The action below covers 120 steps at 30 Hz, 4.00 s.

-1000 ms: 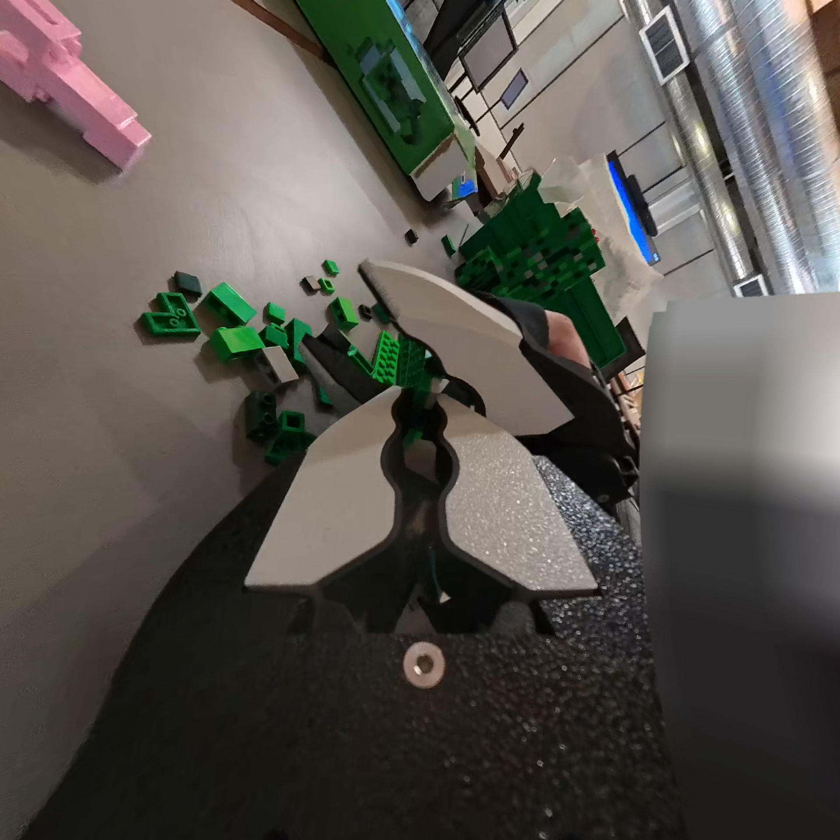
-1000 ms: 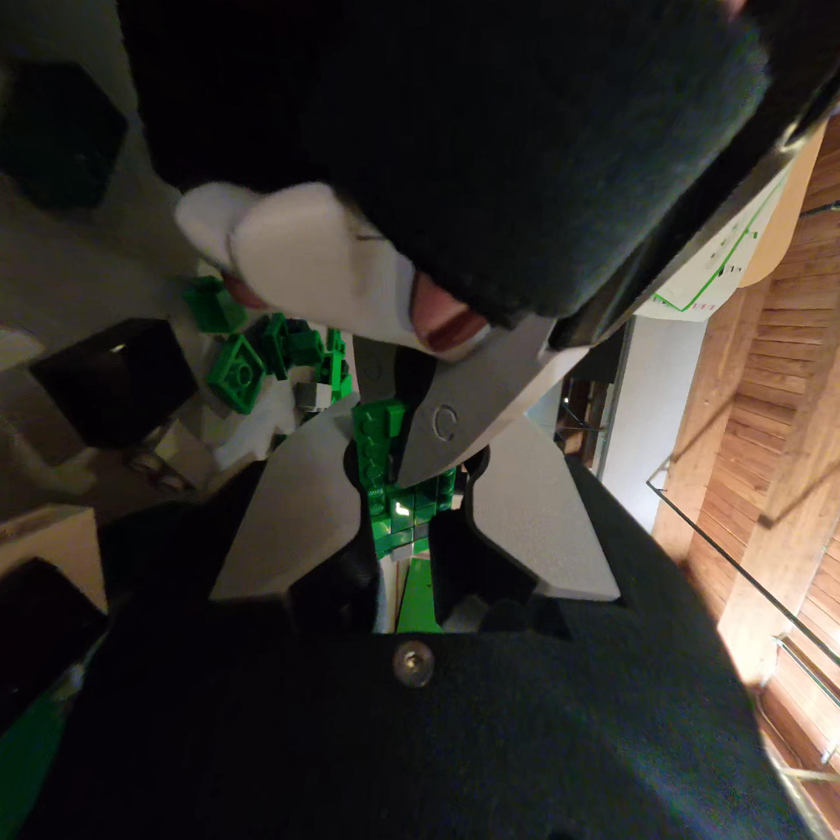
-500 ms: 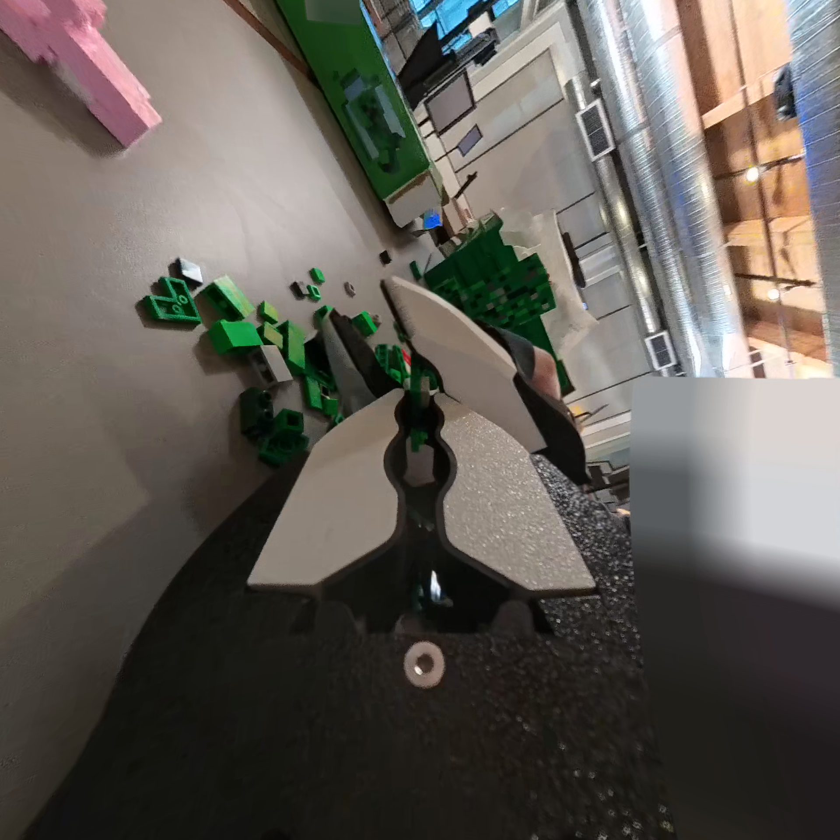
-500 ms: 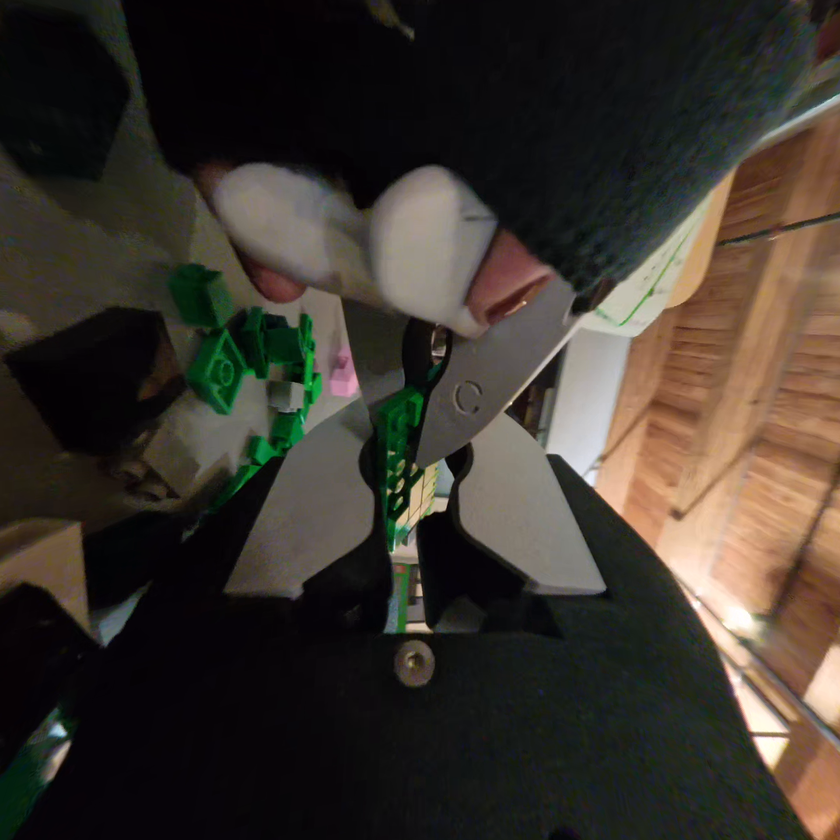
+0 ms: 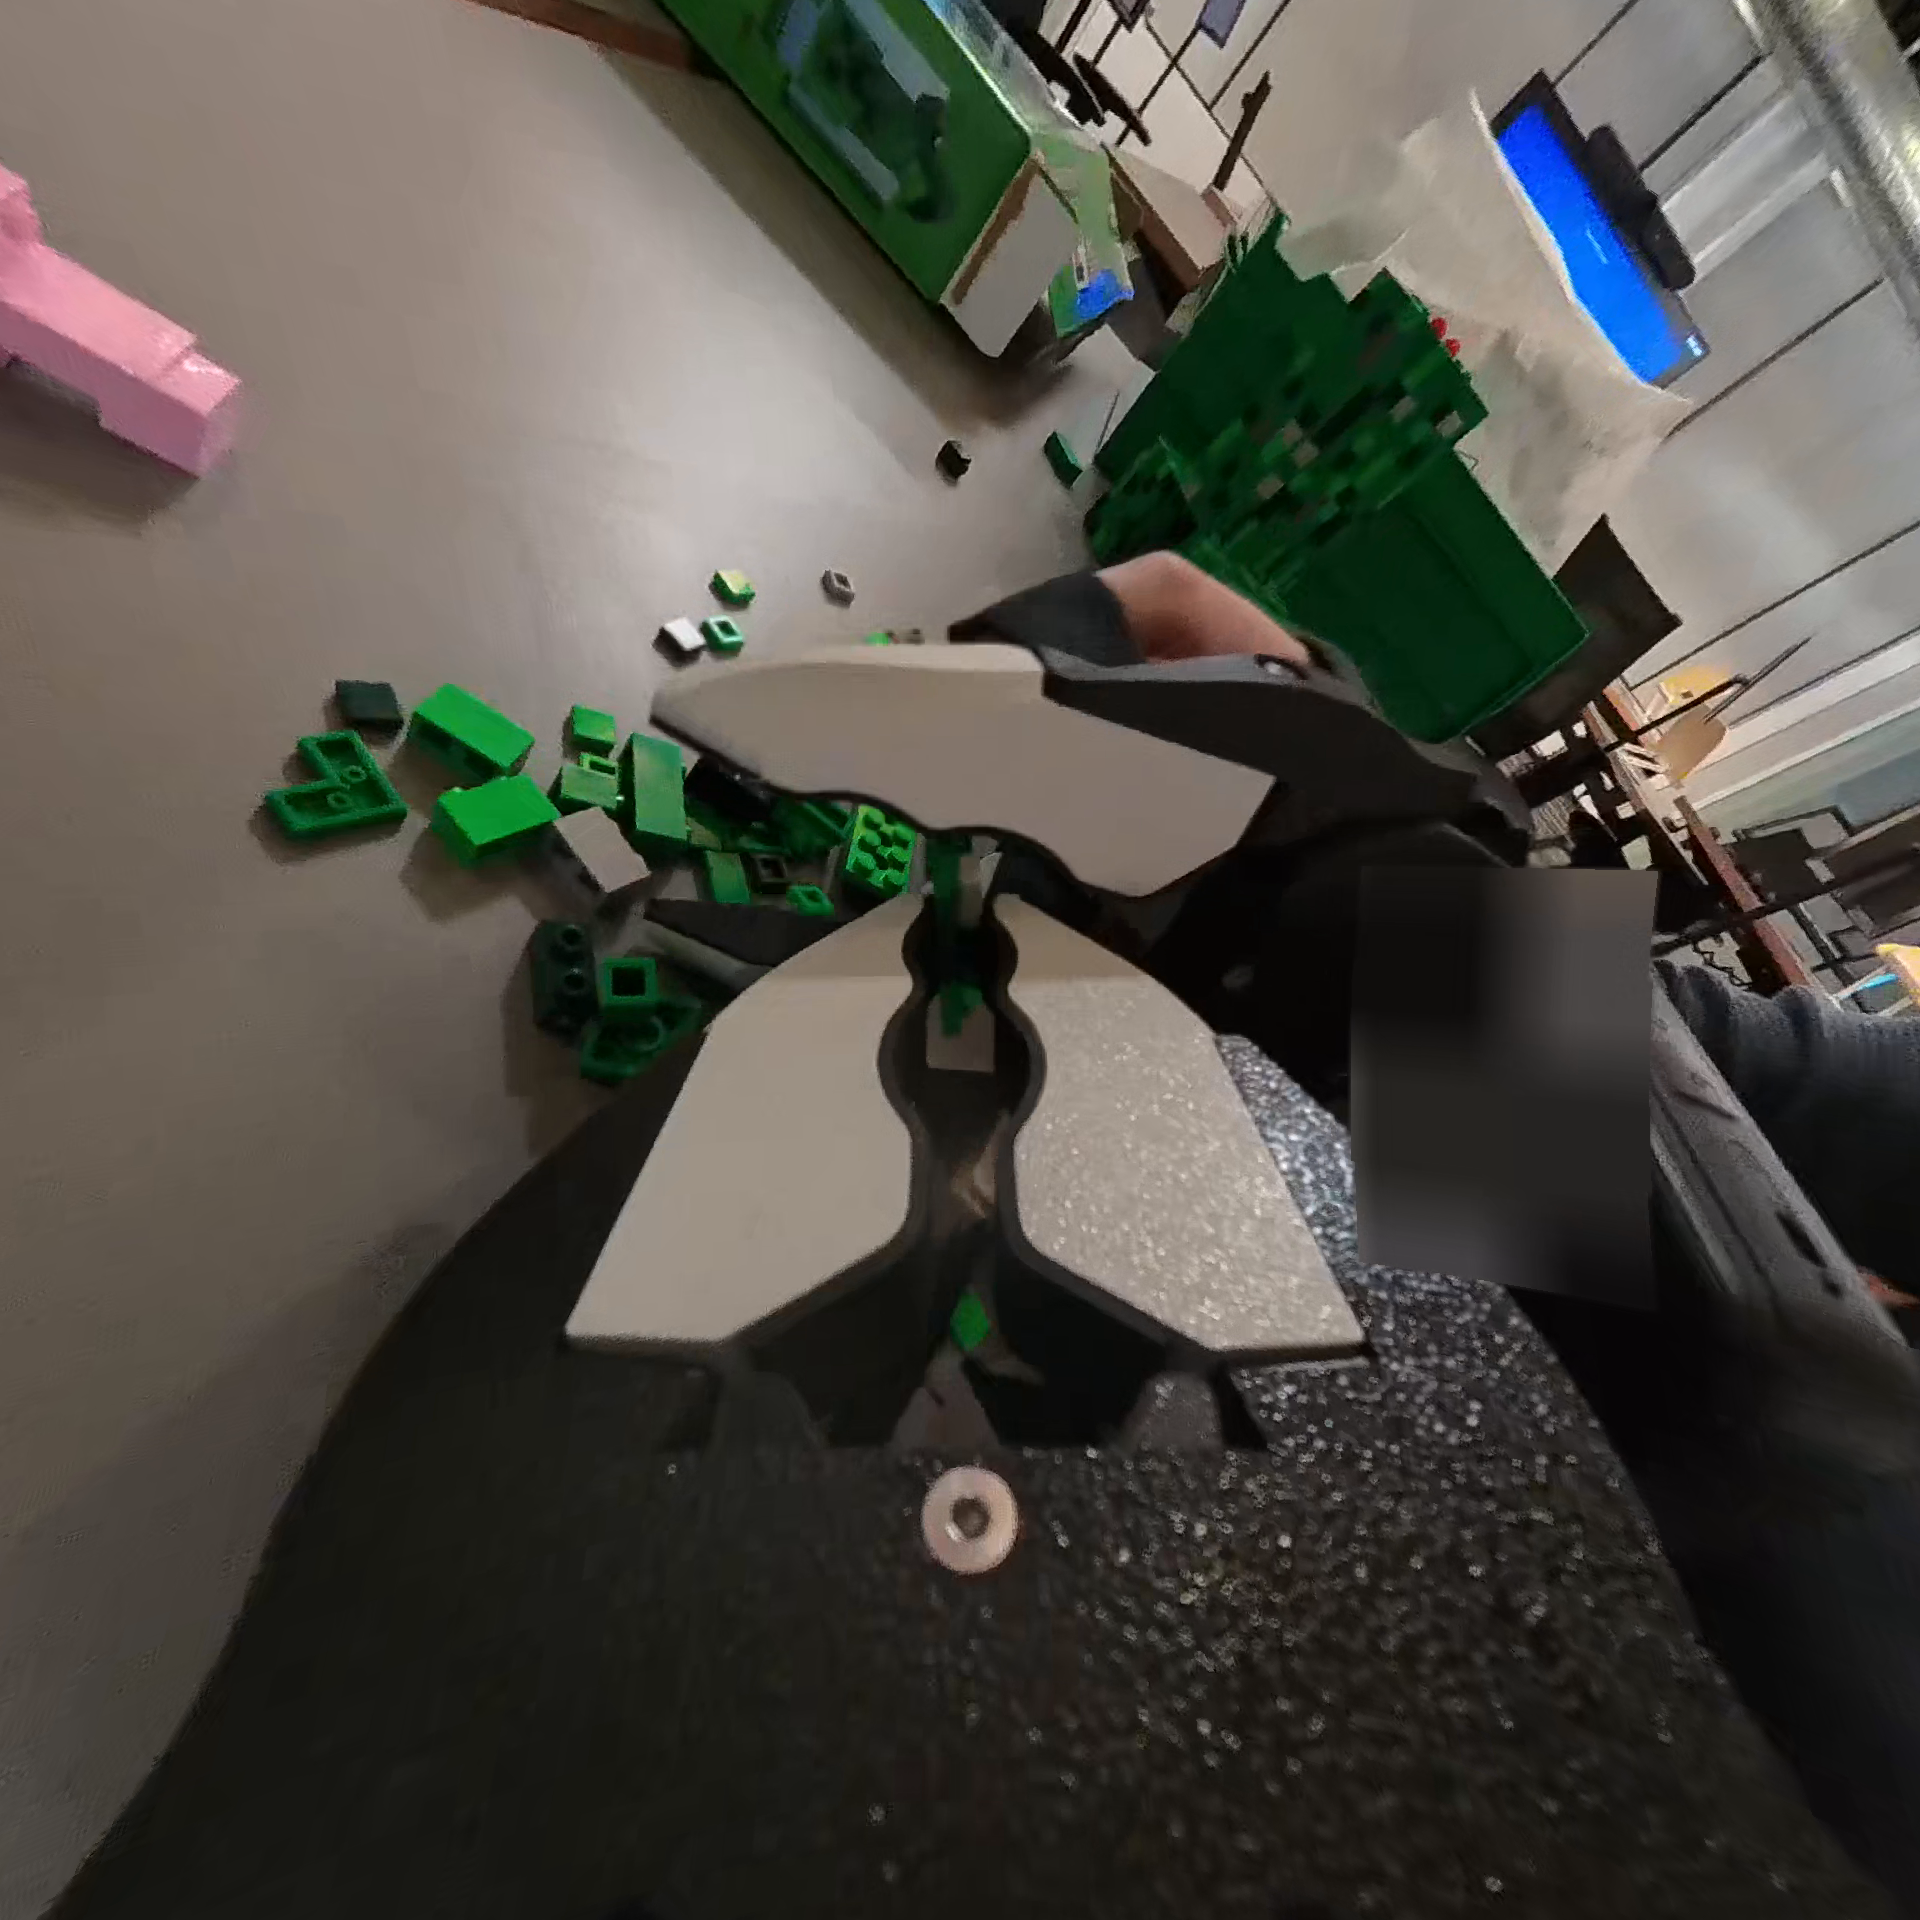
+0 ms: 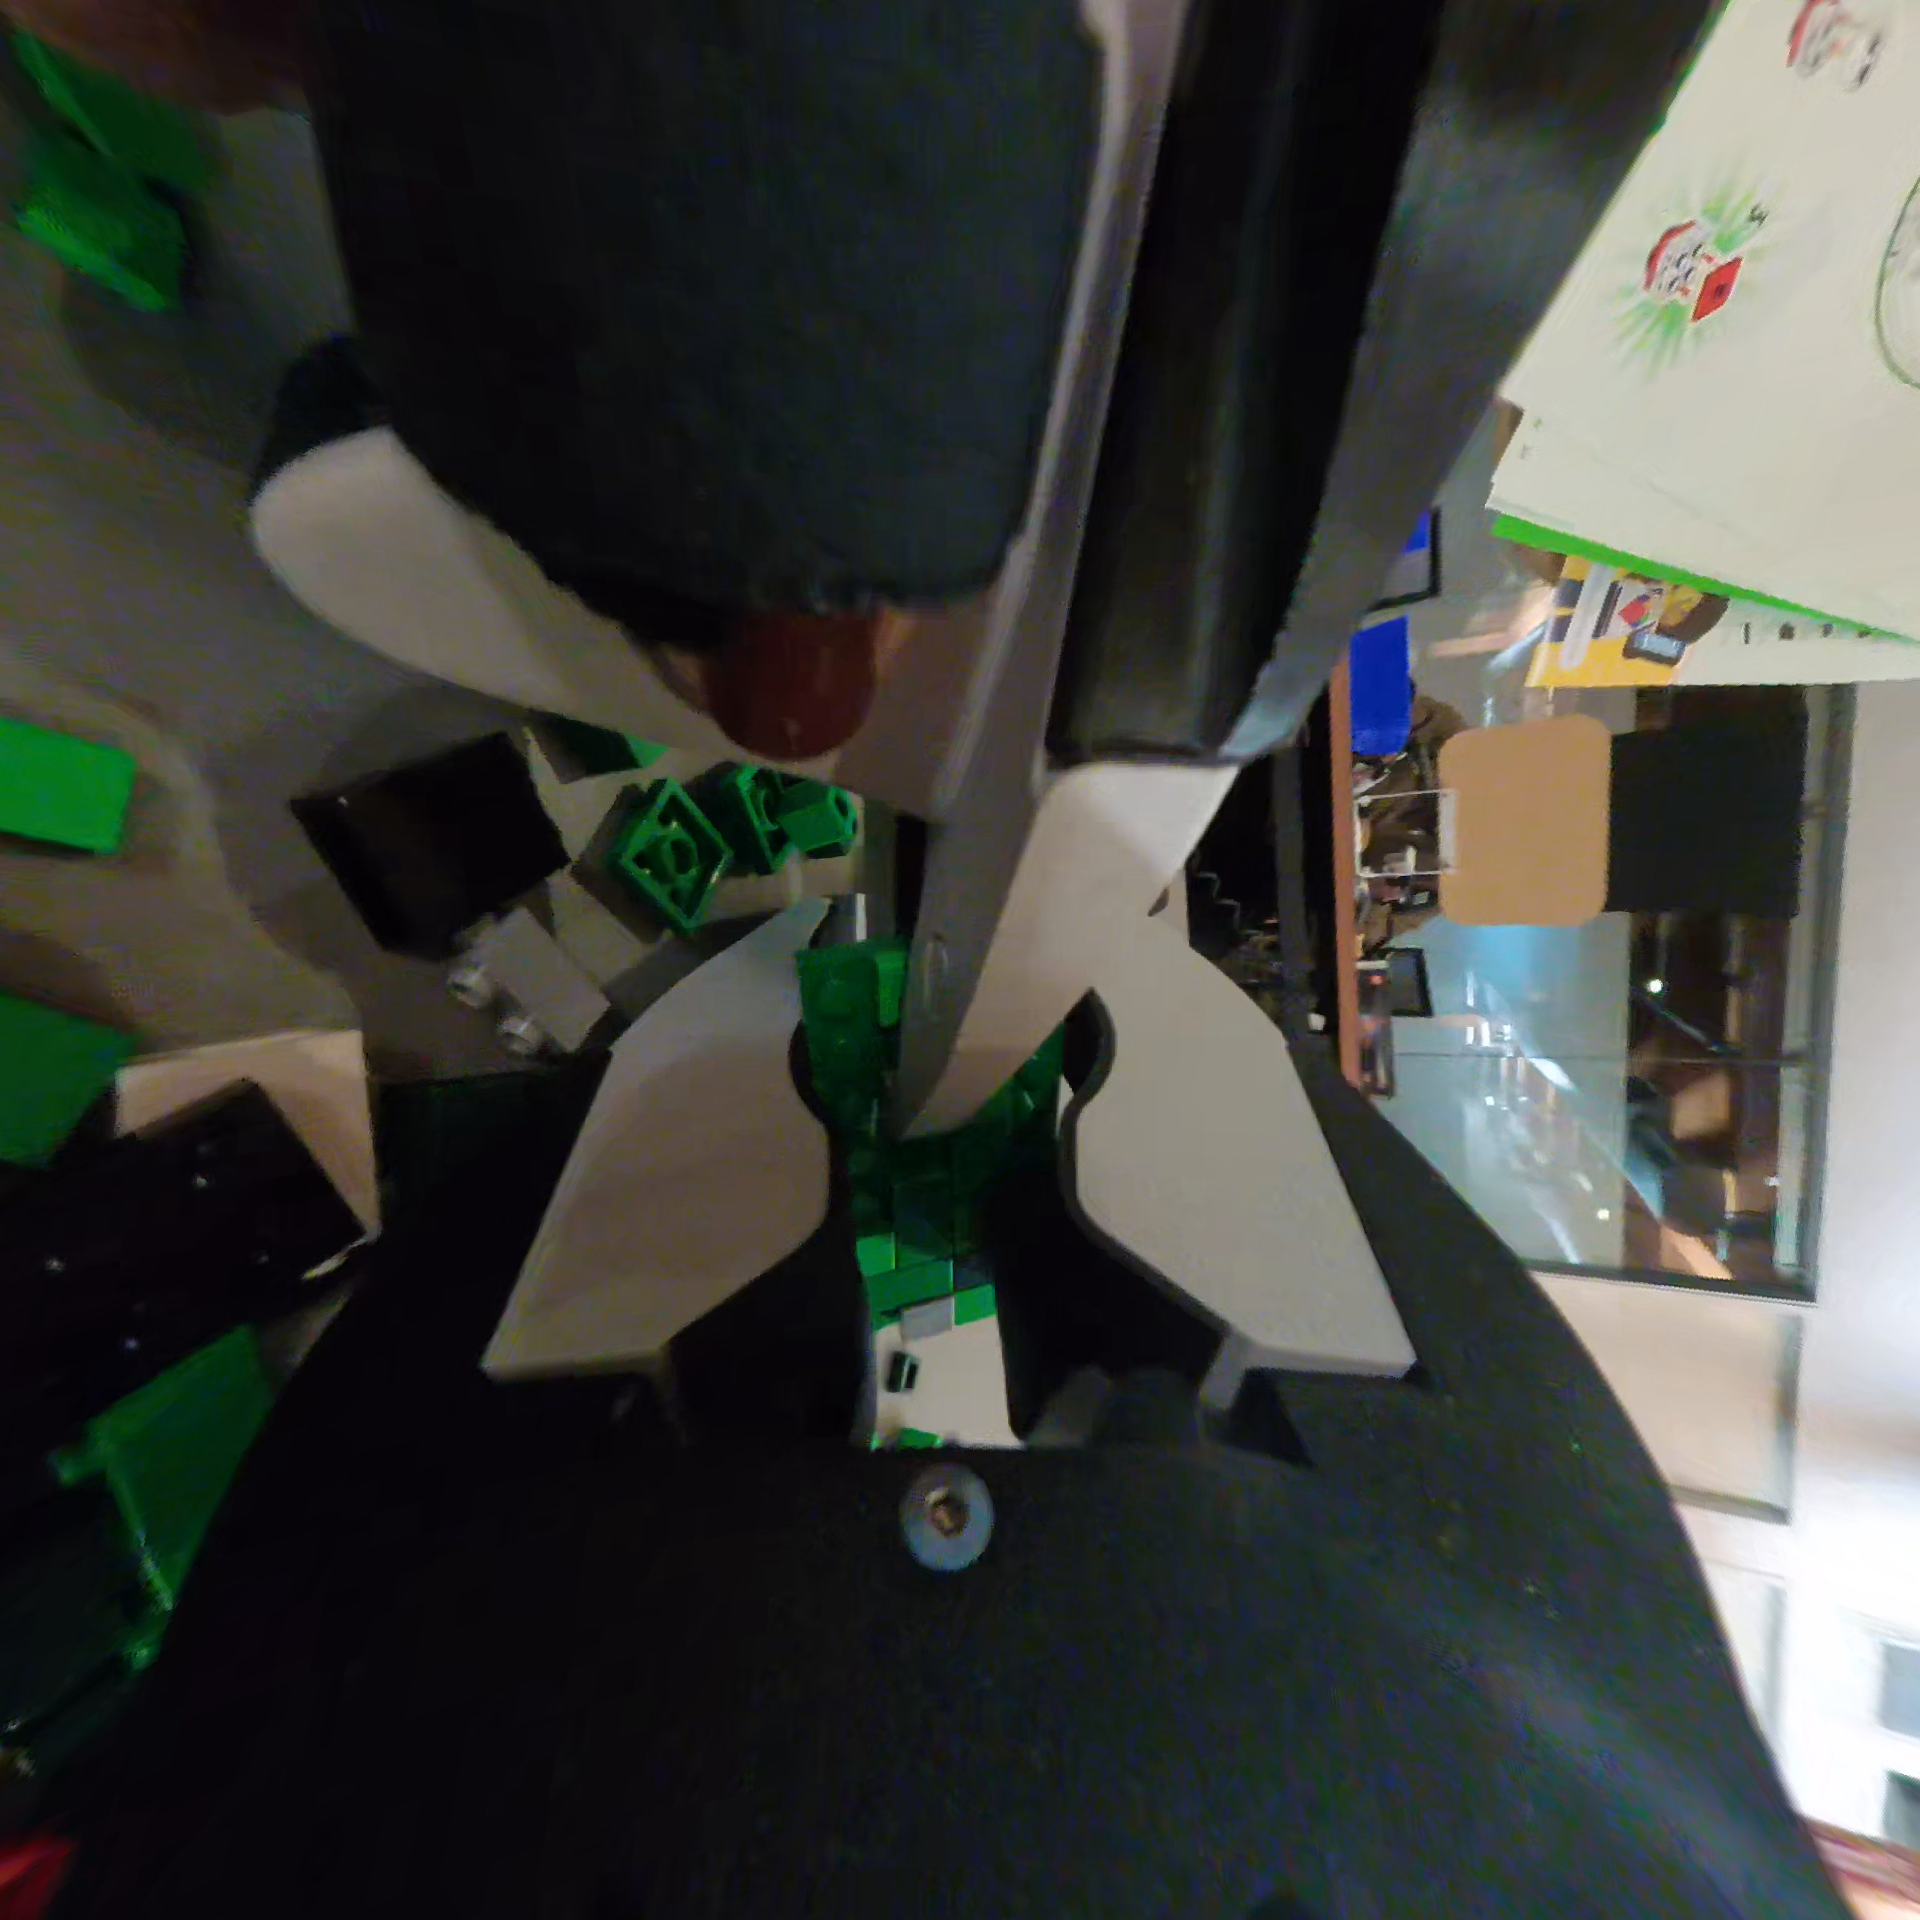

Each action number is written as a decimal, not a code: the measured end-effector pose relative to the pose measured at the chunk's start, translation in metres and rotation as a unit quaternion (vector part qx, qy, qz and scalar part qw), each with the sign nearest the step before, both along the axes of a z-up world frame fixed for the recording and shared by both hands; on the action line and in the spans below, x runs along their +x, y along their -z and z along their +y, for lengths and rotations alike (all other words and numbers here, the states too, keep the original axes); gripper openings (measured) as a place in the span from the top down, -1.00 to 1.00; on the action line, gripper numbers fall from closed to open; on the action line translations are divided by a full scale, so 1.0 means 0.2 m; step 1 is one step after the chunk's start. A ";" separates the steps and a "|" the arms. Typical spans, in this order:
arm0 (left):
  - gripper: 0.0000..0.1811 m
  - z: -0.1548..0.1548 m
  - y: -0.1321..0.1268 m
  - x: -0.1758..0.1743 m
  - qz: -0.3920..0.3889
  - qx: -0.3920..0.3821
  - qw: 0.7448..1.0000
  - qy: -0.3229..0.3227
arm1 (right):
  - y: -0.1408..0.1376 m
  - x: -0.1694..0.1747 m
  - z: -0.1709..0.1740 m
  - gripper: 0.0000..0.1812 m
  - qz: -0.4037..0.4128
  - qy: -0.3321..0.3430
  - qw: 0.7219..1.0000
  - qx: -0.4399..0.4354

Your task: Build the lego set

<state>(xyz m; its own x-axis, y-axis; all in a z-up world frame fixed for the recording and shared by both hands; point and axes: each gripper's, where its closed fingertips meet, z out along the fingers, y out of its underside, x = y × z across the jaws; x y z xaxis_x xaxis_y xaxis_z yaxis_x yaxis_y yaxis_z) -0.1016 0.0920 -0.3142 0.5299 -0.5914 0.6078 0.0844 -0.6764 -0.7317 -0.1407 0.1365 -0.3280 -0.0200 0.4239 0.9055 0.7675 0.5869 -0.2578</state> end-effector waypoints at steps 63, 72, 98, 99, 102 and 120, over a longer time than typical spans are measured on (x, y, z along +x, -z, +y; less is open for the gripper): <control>0.93 0.00 -0.08 0.03 -0.040 0.008 0.999 -0.014 | -0.14 -0.01 -0.11 0.10 0.074 -0.070 0.990 -0.097; 0.92 0.01 -0.15 -0.03 -0.089 0.031 0.995 -0.019 | -0.12 -0.02 -0.17 0.10 0.088 -0.113 0.978 -0.149; 0.94 0.01 -0.13 -0.03 -0.051 0.019 0.998 -0.040 | -0.05 -0.01 -0.09 -0.02 0.012 -0.029 0.993 -0.110; 0.93 0.02 -0.13 -0.03 -0.075 0.010 0.996 -0.042 | -0.06 -0.01 -0.07 -0.02 0.008 -0.021 0.996 -0.084; 0.93 0.03 -0.14 -0.04 -0.120 -0.008 0.992 -0.046 | -0.08 0.00 -0.04 -0.02 -0.006 0.002 1.000 -0.021; 0.90 0.06 -0.13 -0.05 -0.164 -0.020 0.984 -0.067 | -0.11 0.00 0.03 -0.01 -0.025 0.038 0.994 0.095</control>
